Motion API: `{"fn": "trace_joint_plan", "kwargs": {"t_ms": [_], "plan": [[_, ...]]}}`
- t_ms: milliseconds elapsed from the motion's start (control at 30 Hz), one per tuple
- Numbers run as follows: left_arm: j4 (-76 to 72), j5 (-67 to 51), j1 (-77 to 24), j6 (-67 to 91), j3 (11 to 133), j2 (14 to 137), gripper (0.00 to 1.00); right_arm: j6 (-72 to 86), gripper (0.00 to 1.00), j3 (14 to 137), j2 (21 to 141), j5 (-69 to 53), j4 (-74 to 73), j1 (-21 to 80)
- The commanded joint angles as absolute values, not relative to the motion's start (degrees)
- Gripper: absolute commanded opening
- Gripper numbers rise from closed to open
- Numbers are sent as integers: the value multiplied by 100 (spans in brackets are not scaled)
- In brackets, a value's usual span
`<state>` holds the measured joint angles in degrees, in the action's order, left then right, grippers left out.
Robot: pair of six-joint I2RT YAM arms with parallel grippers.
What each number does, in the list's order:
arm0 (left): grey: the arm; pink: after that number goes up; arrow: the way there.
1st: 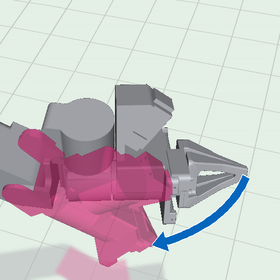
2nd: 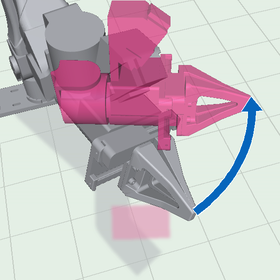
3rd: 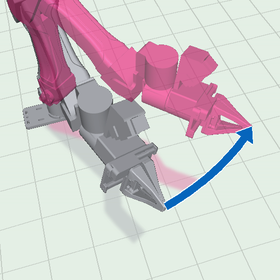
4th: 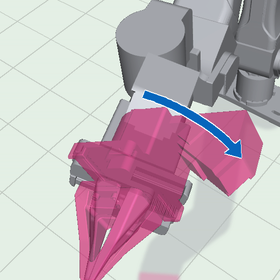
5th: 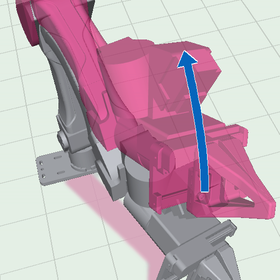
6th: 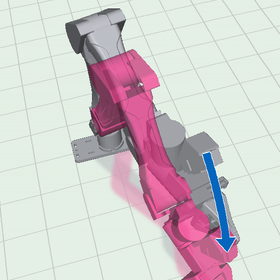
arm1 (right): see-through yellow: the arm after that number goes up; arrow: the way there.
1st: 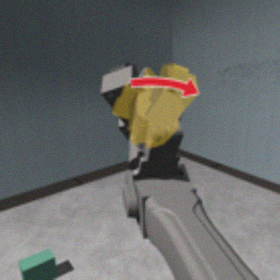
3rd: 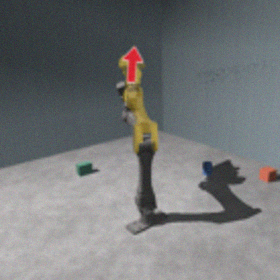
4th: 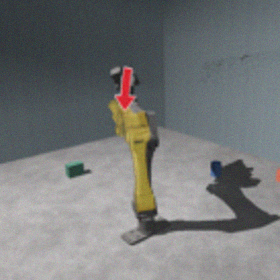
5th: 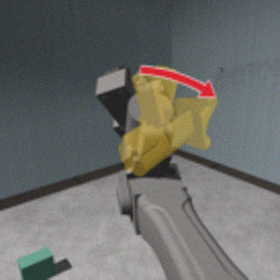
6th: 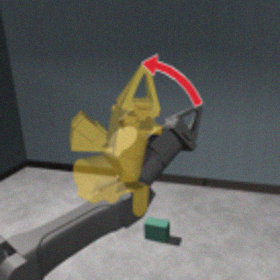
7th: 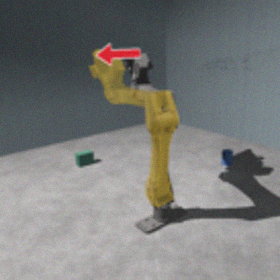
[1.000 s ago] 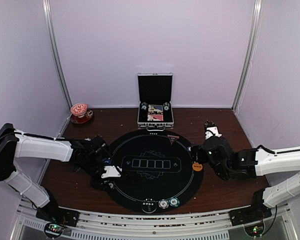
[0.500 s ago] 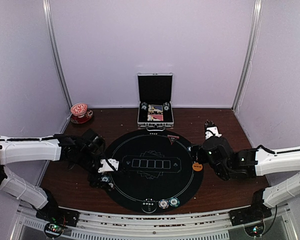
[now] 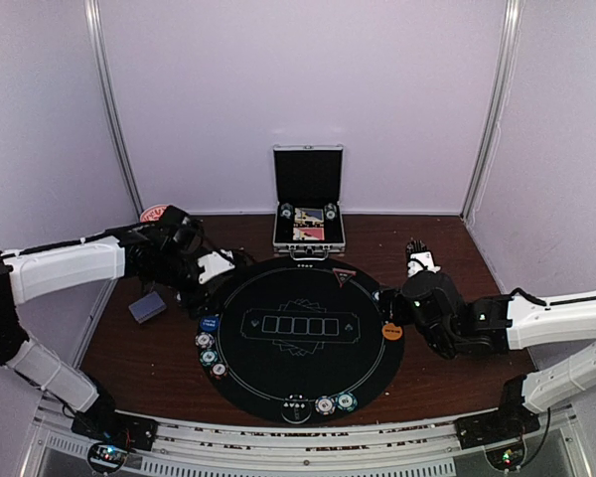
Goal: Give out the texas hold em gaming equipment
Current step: Place the poker chips pile at the small blind area, then pick up the pile of poker chips from the pile of poker chips.
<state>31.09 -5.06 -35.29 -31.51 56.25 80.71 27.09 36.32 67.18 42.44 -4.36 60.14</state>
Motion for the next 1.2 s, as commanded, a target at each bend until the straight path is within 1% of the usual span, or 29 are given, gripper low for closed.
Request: {"fn": "trace_joint_plan", "kwargs": {"t_ms": [0,100,233,500,633,933,1167], "plan": [[3090,-551,-2546,-2545,6635,8872,98,2653,100,3776,6724,4338,-492,6065],[3188,-598,-2106,-2291,7168,9602,98,2654,100,3774,6726,4344,-483,6070],[3215,-479,-1773,-1963,7747,10345,98,2659,100,3786,6749,4357,-484,6077],[3415,-558,-1303,-1578,8615,11329,98,2654,100,3791,6766,4373,-483,6083],[3497,-862,-1102,-1496,8698,11508,94,2654,100,3783,6739,4382,-492,6083],[3502,-1243,-1028,-1730,8343,11439,85,2645,100,3791,6765,4386,-485,6084],[3432,-1067,-1035,-1732,8282,11581,79,2645,100,3794,6768,4390,-488,6083]]}}
